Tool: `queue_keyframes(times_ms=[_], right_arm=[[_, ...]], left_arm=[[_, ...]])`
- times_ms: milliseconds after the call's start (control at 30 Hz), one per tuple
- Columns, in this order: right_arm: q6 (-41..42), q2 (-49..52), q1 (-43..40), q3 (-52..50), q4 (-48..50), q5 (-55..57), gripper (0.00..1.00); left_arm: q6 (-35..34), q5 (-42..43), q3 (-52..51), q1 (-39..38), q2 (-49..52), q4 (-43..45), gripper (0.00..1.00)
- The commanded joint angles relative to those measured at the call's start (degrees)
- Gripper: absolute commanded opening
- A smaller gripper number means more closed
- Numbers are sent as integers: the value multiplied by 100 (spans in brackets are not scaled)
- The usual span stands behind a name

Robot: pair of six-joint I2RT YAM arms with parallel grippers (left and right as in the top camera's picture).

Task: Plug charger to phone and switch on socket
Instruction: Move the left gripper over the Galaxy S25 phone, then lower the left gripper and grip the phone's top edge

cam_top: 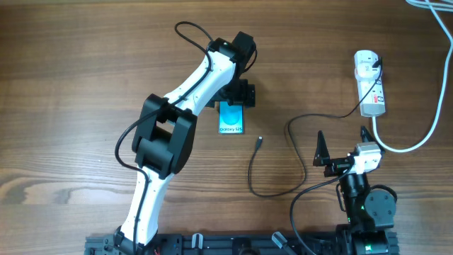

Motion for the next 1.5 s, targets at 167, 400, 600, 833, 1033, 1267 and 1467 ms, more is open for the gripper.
queue_keyframes(times_ms=[167,400,600,833,1033,1267,1467], right_arm=[[-9,-39,-28,-4,17,7,100],[-11,-39,-28,-4,17,7,100],[-9,-39,-28,-4,17,7,100],[-9,-39,-28,-4,17,7,100],[-9,-39,-28,-4,17,7,100],[-11,-39,-28,-4,17,7,100],[-7,-39,-28,-4,17,7,100]], left_arm=[[-98,44,68,-48,87,81,100],[-142,44,-629,-48,87,555,100],[-140,46,-800,-48,87,756,100],[-105,42,-800,-61,87,616,100],[-407,-411,-800,-260,87,581,100],[-420,-407,-800,-310,87,848,100],[-415,-407,-800,-310,87,822,100]])
